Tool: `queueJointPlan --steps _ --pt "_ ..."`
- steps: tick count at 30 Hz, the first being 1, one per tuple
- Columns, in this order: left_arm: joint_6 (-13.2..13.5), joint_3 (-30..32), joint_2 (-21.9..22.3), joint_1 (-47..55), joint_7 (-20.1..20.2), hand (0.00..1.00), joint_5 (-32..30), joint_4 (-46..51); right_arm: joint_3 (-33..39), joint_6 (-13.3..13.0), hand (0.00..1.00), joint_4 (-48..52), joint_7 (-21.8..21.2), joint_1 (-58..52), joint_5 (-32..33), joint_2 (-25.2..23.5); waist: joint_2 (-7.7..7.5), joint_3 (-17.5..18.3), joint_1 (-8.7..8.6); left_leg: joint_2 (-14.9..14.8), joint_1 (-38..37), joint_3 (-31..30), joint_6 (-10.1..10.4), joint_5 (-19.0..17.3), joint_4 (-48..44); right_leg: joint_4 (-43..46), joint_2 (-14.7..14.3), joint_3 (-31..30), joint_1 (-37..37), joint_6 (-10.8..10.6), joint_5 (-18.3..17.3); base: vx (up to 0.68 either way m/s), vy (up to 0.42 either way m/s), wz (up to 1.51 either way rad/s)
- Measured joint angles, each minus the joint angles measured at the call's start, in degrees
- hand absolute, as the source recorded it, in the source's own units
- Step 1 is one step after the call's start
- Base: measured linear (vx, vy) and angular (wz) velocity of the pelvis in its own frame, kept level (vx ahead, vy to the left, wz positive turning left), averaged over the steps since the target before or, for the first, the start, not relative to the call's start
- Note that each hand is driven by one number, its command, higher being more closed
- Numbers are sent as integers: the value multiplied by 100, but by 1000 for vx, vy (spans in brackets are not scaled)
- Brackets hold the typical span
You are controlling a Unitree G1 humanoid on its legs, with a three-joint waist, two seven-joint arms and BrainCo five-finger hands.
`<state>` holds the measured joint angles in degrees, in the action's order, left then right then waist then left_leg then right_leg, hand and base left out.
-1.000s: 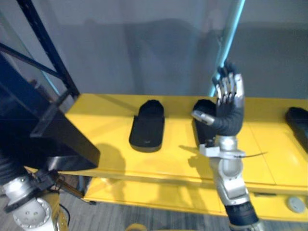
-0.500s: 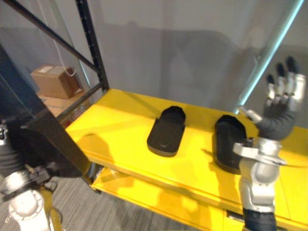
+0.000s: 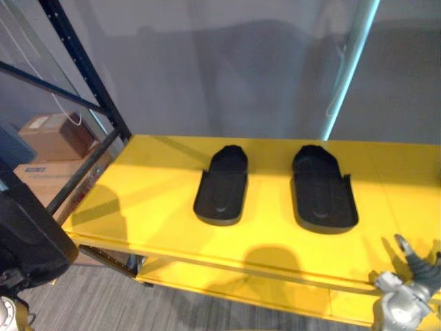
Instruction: Walk over and take plastic housings, then place them on the shelf
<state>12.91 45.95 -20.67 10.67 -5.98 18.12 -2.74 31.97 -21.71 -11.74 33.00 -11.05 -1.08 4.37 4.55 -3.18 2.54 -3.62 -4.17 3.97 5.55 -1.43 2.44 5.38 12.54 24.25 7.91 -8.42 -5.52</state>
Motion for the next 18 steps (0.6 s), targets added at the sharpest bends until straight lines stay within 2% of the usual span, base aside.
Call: queueJointPlan --steps 3,7,9,10,14,18 --pt "-224 -87 -305 14 132 100 -2 -42 83 -118 0 -278 416 39 -28 91 -33 -5 60 53 16 -85 -30 80 101 2 41 98 14 7 -6 -10 16 19" --pt "-434 -493 -1090 -6 415 100 -5 -490 141 -82 0 -973 682 125 -28 474 -94 12 101 85 18 -110 -45 160 216 3 56 103 0 13 -11 -28 9 6" --pt "-554 -649 -1301 -89 513 100 -1 -726 201 -76 0 -1274 729 234 -5 626 -108 13 101 85 20 -109 -45 165 238 6 55 101 -4 41 -27 -17 -1 0" --pt "-647 -726 -1383 -172 567 100 1 -863 274 -78 0 -1407 741 280 26 727 -107 12 101 89 26 -107 -47 168 242 6 57 100 -11 52 -34 0 0 0" --pt "-934 -932 -1609 -425 770 100 191 -1097 560 -71 0 -1774 1223 351 257 962 -109 13 153 98 43 -127 -39 177 244 11 57 122 -14 32 -23 9 -1 2" --pt "-979 -1134 -1881 -628 967 100 258 -1318 853 -71 0 -1987 1803 420 313 1031 -130 25 152 104 133 -177 -18 235 246 14 55 227 -33 39 -27 18 -7 14"
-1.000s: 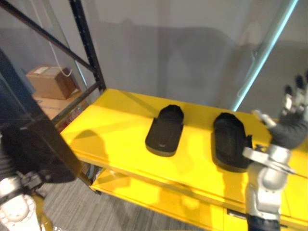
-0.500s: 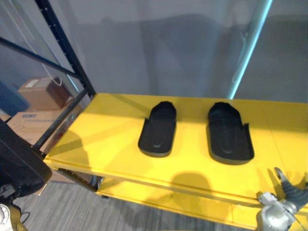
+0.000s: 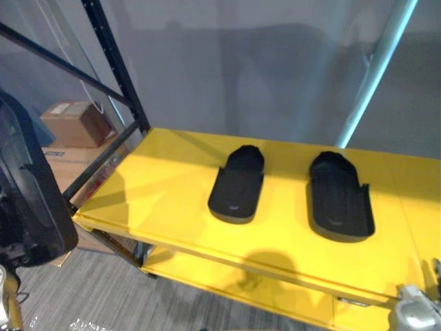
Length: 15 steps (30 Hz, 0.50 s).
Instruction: Walk over and take plastic housings, then place them on the shelf
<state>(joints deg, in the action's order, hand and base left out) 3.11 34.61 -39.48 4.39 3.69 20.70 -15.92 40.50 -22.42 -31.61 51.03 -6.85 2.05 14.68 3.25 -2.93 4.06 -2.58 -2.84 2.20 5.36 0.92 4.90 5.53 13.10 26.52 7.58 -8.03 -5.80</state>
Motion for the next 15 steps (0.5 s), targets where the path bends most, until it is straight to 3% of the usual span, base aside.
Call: queueJointPlan --steps 3,6,10,15 --pt "8 -1 -38 -65 113 100 195 -188 180 -42 0 -90 415 46 -134 2 -19 11 -11 -13 7 179 26 57 -10 0 -10 -30 -24 1 1 4 -1 1" --pt "43 6 -37 -78 143 100 195 -395 217 -144 0 -97 545 34 -398 -29 -51 30 -26 -60 -80 386 34 69 -23 -4 -50 -143 -53 0 9 -4 -9 -18" --pt "60 2 -39 -209 139 100 185 -610 289 -212 0 -238 459 30 -378 -56 -45 29 -183 -98 -119 496 25 75 -19 -38 -88 -209 -53 14 75 -52 -6 -13" --pt "52 -10 -119 -404 81 100 182 -636 391 -125 0 -712 6 -89 204 -353 -78 8 -279 -105 -109 643 13 75 7 -193 -115 -322 -48 3 209 -67 10 -13"
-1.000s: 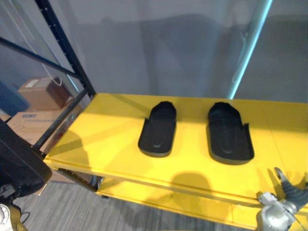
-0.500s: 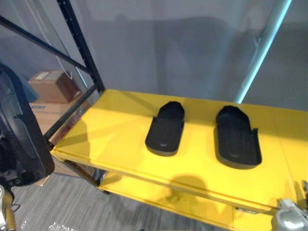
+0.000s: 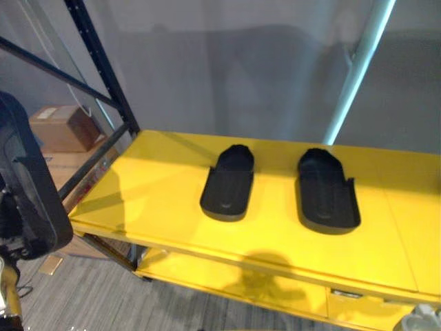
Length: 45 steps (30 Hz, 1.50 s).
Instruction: Walk over and take plastic housings, then place them on the shelf
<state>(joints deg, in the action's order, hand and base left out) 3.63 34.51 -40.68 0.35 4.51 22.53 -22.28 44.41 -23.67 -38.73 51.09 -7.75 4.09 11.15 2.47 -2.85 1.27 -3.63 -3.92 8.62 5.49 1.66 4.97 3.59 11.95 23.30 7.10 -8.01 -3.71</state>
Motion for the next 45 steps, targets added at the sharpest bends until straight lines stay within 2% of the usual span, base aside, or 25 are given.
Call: queueJointPlan --steps 2,5,8,10,12,13,14,15,17,18,20,21,23,27,30,33,35,41,45 --pt "-9 -213 -217 -135 -39 100 -2 -118 15 59 0 -228 -53 -42 180 -180 -47 -29 -85 -1 8 5 -9 7 1 -8 -3 -1 -2 -3 13 -34 2 -1" --pt "-9 -236 -226 -169 -37 100 -2 -121 19 149 0 -363 53 -133 259 -392 -72 -37 -128 4 14 14 -9 6 5 -24 -1 -5 -4 -8 24 0 0 0" --pt "-9 -236 -226 -201 -21 100 14 -160 56 159 0 -544 25 -231 622 -569 -96 -55 -131 3 15 18 -9 6 4 -28 -4 -4 -4 -11 27 10 0 0" --pt "-9 -236 -226 -202 48 100 15 -160 140 225 0 -575 -216 -243 727 -718 -117 -45 -135 3 1 58 -9 7 2 -28 -3 -16 -4 -11 30 13 3 -3" --pt "-9 -310 -226 -269 79 100 16 -209 156 440 0 -746 -1214 -306 1138 -845 -145 -32 -102 0 -75 138 -9 7 2 -45 2 -67 14 7 43 23 13 -9" --pt "-10 -395 -226 -333 81 100 18 -265 152 556 0 -796 -1577 -348 1269 -858 -146 -41 -63 0 -111 163 -9 8 1 -56 2 -96 39 19 53 17 19 -15" --pt "-17 -519 -226 -374 104 100 17 -351 118 882 0 -932 -2363 -396 1547 -859 -144 -45 -41 5 -171 223 -9 8 2 -94 3 -123 97 27 74 5 15 -16" --pt "-33 -579 -224 -378 106 100 18 -371 78 1037 0 -1020 -2658 -411 1595 -866 -139 -49 -29 6 -202 277 -9 8 4 -106 3 -135 116 25 80 -43 14 -16" --pt "-50 -764 -146 -520 197 100 -18 -375 -78 1591 0 -1268 -3505 -495 1424 -924 -144 -59 -22 3 -204 270 -11 6 8 -128 -2 -114 169 19 87 -80 0 -1" --pt "-52 -843 -138 -573 207 100 -44 -375 -89 1749 0 -1318 -3672 -506 1434 -924 -131 -67 -14 4 -204 258 -12 7 9 -136 -3 -105 178 28 81 -87 -6 10" --pt "-103 -1124 -138 -875 304 100 -270 -382 -105 2277 0 -1431 -4109 -546 1426 -918 -156 -107 -10 21 -193 123 -32 20 14 -165 2 17 248 54 61 -65 -5 21" --pt "-127 -1197 -139 -986 318 100 -305 -382 -108 2392 0 -1447 -4181 -545 1427 -915 -165 -144 -3 24 -196 100 -44 28 15 -186 1 52 289 60 57 -64 -9 24" --pt "-188 -1349 -140 -1245 335 100 -476 -406 -119 2863 0 -1482 -4528 -552 1427 -842 -215 -202 77 32 -183 62 -51 28 16 -227 -2 99 302 61 58 -53 -1 12" --pt "-305 -1595 -170 -1530 335 100 -564 -556 -103 3298 0 -1895 -4825 -397 924 -672 -284 -225 96 69 22 -139 -60 87 11 -248 -2 315 279 41 74 31 -8 33" --pt "-601 -1951 -177 -1773 348 100 -567 -466 44 3652 0 -2306 -5242 -304 524 -673 -346 -251 115 112 201 -487 -59 181 -20 -228 -4 665 293 4 108 67 -26 54" --pt "-833 -2027 -179 -1841 358 100 -748 -331 112 3672 0 -2458 -5370 -101 461 -691 -280 -301 159 156 313 -678 -98 221 -21 -219 0 828 301 30 93 41 -18 38" --pt "-974 -2028 -187 -1911 474 100 -964 -288 172 3789 0 -2468 -5411 125 462 -684 -230 -332 268 172 300 -677 -121 237 -21 -200 14 836 318 55 72 3 -13 11" --pt "-1007 -2221 -455 -1956 639 100 -1331 -181 171 4224 0 -2470 -5551 427 459 -661 -131 -393 287 185 287 -683 -169 296 -9 -48 55 846 310 113 -35 -49 -17 4" --pt "-1011 -2250 -585 -1996 787 100 -1622 1 194 4355 0 -2472 -5621 401 458 -618 -89 -437 256 202 291 -673 -203 335 11 46 100 864 284 107 -72 -72 -4 2"
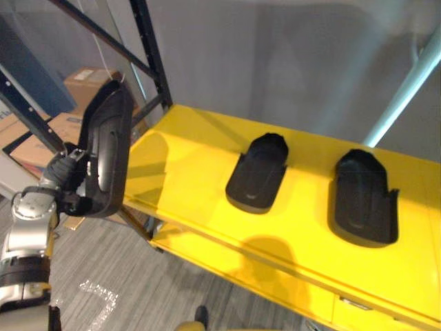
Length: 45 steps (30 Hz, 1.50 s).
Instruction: Walk over and take plastic housings, then place them on the shelf
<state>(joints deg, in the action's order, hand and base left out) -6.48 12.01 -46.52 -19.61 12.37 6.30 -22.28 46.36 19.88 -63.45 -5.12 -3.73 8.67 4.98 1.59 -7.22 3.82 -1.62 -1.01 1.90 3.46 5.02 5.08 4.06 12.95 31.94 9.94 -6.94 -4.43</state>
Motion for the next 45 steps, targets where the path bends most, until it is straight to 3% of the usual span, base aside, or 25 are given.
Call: queueJointPlan --steps 13,27,36,45 --pt "-627 -868 -502 -827 240 100 -923 -13 66 138 0 13 -262 11 -151 179 -127 -233 -115 -58 240 274 -1 46 -2 103 25 -116 -351 -112 95 -25 -3 -3" --pt "-616 -1101 -937 -1944 214 100 -1550 -636 -58 123 0 226 -664 99 -36 387 -99 -655 -200 -126 513 526 -1 97 -6 243 11 -404 -852 -63 143 -9 -7 -8" --pt "-615 -1100 -946 -2176 199 100 -1757 -1103 -184 119 0 290 -741 169 20 454 -116 -903 -180 -142 611 638 -3 101 -24 246 2 -554 -1026 -40 192 -5 1 -5" --pt "-471 -1094 -946 -2328 -119 100 -1765 -1299 -184 121 0 376 -780 178 31 569 -134 -1157 -239 -144 722 692 -15 122 -31 281 3 -669 -1209 -23 216 -4 4 -3"
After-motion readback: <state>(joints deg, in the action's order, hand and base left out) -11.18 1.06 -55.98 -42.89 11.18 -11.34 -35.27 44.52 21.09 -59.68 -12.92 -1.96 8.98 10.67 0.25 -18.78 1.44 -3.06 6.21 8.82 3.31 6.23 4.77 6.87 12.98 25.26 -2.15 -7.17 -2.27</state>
